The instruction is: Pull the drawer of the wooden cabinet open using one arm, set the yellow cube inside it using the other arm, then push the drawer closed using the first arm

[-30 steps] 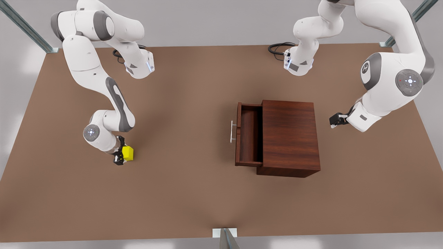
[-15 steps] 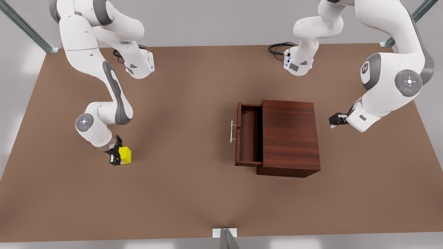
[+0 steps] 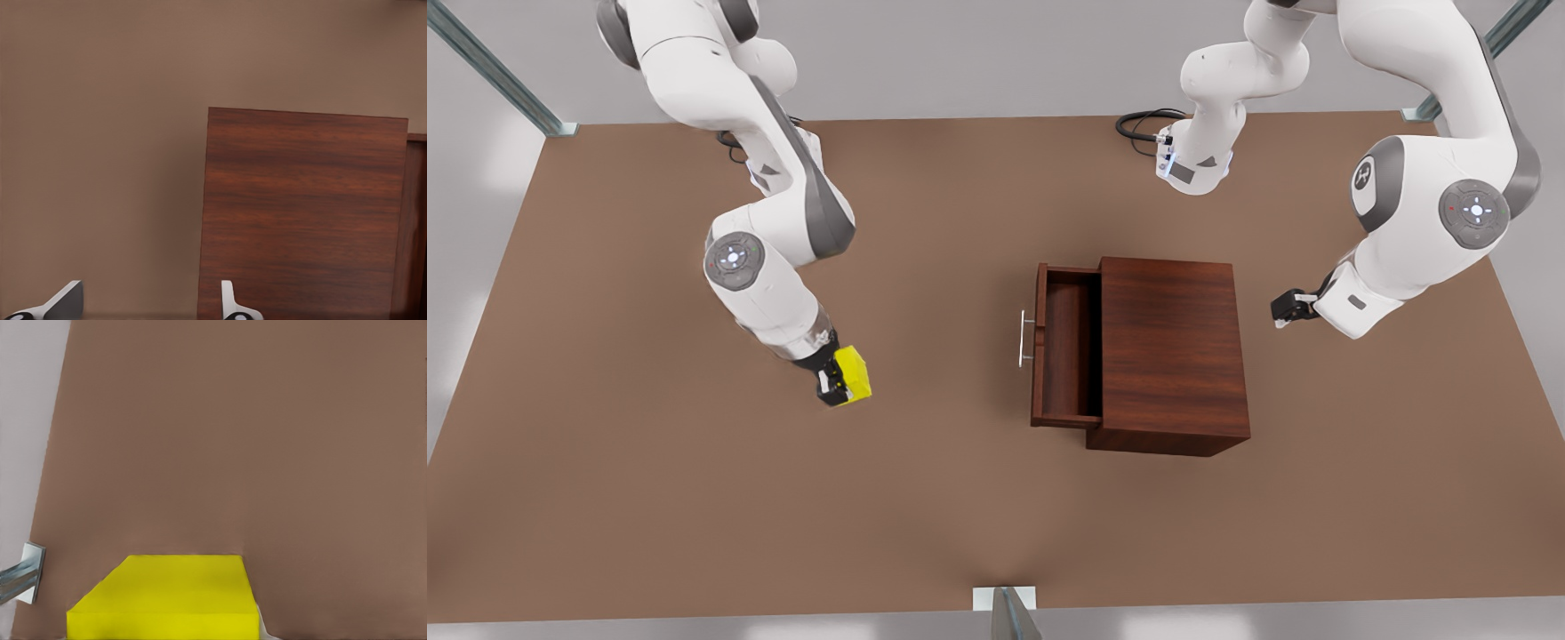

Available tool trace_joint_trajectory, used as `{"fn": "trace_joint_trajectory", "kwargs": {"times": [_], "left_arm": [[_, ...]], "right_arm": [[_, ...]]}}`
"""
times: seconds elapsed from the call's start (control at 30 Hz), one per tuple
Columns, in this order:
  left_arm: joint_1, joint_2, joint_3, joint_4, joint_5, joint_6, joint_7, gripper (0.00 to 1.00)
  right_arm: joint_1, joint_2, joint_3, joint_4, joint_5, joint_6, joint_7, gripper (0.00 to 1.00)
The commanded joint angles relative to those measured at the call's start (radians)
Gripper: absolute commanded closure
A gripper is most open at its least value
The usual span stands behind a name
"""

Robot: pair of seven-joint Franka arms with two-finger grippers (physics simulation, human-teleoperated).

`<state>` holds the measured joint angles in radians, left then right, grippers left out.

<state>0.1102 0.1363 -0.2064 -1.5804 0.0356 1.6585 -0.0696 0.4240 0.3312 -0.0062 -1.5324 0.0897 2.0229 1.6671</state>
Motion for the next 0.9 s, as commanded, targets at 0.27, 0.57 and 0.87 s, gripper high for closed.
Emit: {"fn": "trace_joint_trajectory", "kwargs": {"times": [0.27, 0.57, 0.87], "left_arm": [[0.000, 0.000, -0.001, 0.002, 0.001, 0.001, 0.001, 0.00], [-0.001, 0.000, -0.001, 0.000, 0.001, 0.001, 0.001, 0.00], [0.000, 0.000, -0.001, 0.000, 0.001, 0.001, 0.001, 0.00]], "right_arm": [[0.269, 0.301, -0.003, 0.436, -0.001, -0.266, 0.999, 0.49], [0.358, 0.430, -0.011, 0.591, -0.002, -0.168, 1.277, 0.49], [0.441, 0.531, 0.000, 0.660, -0.002, -0.098, 1.310, 0.49]]}}
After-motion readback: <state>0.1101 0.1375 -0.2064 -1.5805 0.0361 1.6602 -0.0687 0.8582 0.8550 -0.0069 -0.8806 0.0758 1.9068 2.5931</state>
